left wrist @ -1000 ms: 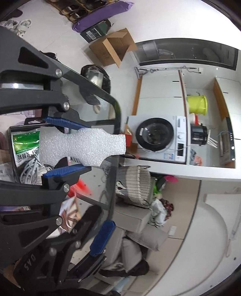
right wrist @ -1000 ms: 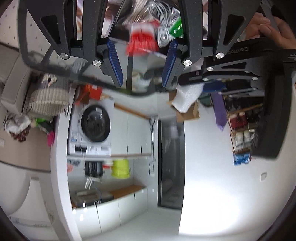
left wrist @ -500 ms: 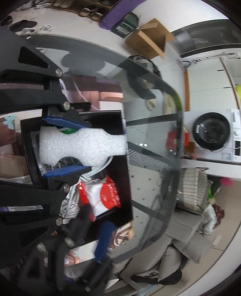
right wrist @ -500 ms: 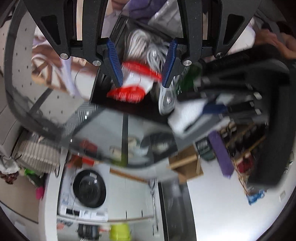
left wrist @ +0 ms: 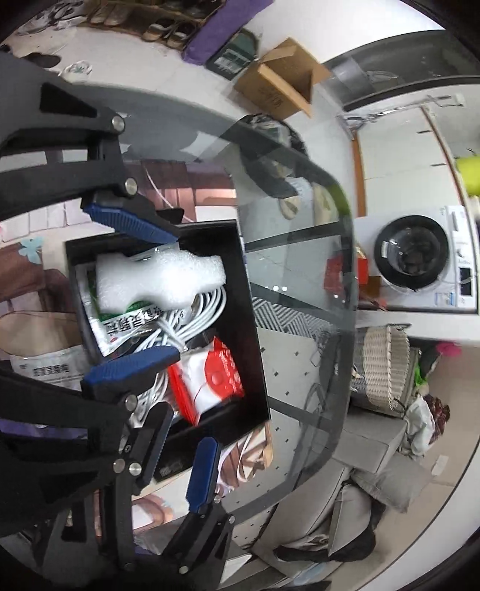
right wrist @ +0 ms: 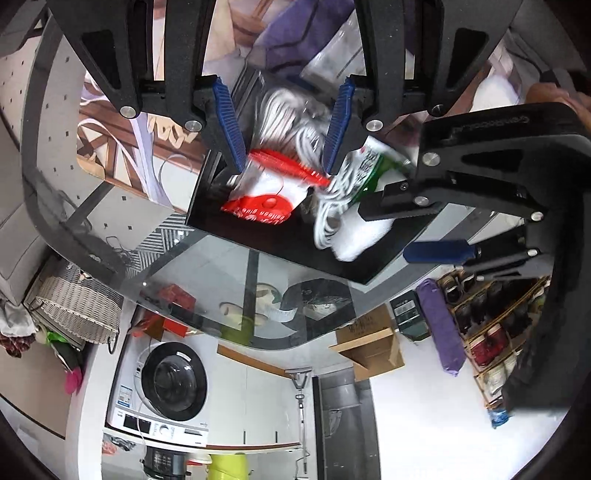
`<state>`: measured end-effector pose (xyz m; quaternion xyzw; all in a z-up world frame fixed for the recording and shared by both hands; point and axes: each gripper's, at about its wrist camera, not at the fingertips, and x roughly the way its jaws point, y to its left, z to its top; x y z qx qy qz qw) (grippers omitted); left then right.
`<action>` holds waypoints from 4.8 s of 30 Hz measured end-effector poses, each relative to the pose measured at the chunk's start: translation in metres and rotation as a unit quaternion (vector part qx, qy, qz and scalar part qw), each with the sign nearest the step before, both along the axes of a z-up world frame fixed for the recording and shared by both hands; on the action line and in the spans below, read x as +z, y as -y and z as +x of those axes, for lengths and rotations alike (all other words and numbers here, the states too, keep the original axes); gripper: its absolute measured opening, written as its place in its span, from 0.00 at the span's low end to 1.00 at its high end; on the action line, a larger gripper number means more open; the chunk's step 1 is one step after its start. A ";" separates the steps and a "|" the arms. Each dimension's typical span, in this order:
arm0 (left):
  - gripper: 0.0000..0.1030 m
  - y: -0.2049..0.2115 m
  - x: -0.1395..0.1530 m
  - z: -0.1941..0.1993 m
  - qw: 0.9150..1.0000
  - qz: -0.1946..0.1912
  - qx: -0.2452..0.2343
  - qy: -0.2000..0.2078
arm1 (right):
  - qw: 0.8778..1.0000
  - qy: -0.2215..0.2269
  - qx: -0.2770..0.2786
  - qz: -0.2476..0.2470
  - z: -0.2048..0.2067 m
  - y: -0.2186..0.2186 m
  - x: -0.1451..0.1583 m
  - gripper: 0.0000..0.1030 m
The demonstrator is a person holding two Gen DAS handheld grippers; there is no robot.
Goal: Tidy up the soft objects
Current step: 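Lower red packet into the box with right tool while left tool drops foam in, then grasp white glove with right tool while left tool grasps white printed packet, then lift the glove and packet and carry both over the black box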
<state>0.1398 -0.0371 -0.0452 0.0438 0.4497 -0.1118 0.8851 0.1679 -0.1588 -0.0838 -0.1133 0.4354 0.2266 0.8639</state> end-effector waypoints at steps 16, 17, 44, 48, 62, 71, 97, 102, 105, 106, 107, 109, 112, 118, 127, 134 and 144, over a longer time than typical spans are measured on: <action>0.87 0.049 -0.005 -0.100 0.990 0.022 -0.139 0.004 | 0.991 -0.072 0.094 -0.068 -0.092 0.066 0.019 0.48; 0.87 0.051 -0.008 -0.100 0.990 0.022 -0.142 -0.003 | 0.988 -0.089 0.105 -0.075 -0.095 0.068 0.015 0.48; 0.76 0.069 -0.071 -0.071 0.989 0.043 -0.102 -0.102 | 0.959 -0.171 0.156 -0.163 -0.115 0.077 -0.053 0.39; 0.62 0.057 -0.071 -0.071 0.990 0.025 -0.106 -0.095 | 0.966 -0.149 0.138 -0.158 -0.102 0.068 -0.053 0.32; 0.53 -0.011 -0.071 -0.086 0.992 0.019 -0.073 -0.103 | 0.978 -0.127 0.113 -0.120 -0.079 0.022 -0.048 0.32; 0.65 -0.004 -0.073 -0.081 0.991 0.028 -0.079 -0.103 | 0.979 -0.128 0.107 -0.119 -0.078 0.013 -0.054 0.50; 0.37 0.000 -0.068 -0.077 0.993 0.005 -0.079 -0.089 | 0.977 -0.109 0.146 -0.114 -0.100 0.018 -0.062 0.29; 0.35 0.001 -0.066 -0.078 0.993 0.000 -0.077 -0.088 | 0.978 -0.108 0.139 -0.109 -0.097 0.020 -0.063 0.29; 0.34 0.005 -0.065 -0.079 0.993 0.005 -0.081 -0.086 | 0.978 -0.108 0.139 -0.109 -0.097 0.020 -0.063 0.29; 0.34 0.006 -0.065 -0.079 0.993 0.004 -0.082 -0.087 | 0.979 -0.107 0.138 -0.109 -0.097 0.020 -0.063 0.29; 0.34 0.006 -0.064 -0.080 0.993 0.003 -0.081 -0.085 | 0.979 -0.106 0.138 -0.109 -0.096 0.021 -0.063 0.29; 0.34 0.009 -0.062 -0.082 0.993 0.005 -0.084 -0.081 | 0.979 -0.105 0.138 -0.109 -0.099 0.019 -0.062 0.29; 0.33 0.010 -0.056 -0.085 0.994 0.003 -0.088 -0.070 | 0.980 -0.101 0.135 -0.105 -0.098 0.022 -0.058 0.29; 0.33 0.010 -0.047 -0.086 0.994 -0.011 -0.092 -0.056 | 0.985 -0.083 0.122 -0.093 -0.099 0.029 -0.045 0.29; 0.33 0.008 -0.005 -0.098 0.993 -0.013 -0.100 0.056 | 0.994 0.012 0.102 -0.025 -0.103 0.039 0.007 0.29; 0.33 -0.008 0.028 -0.105 0.984 -0.049 -0.077 0.153 | 0.990 0.095 0.084 0.069 -0.113 0.042 0.045 0.29; 0.34 -0.036 0.054 -0.122 0.962 -0.065 -0.054 0.259 | 0.961 0.235 0.077 0.123 -0.152 0.039 0.085 0.29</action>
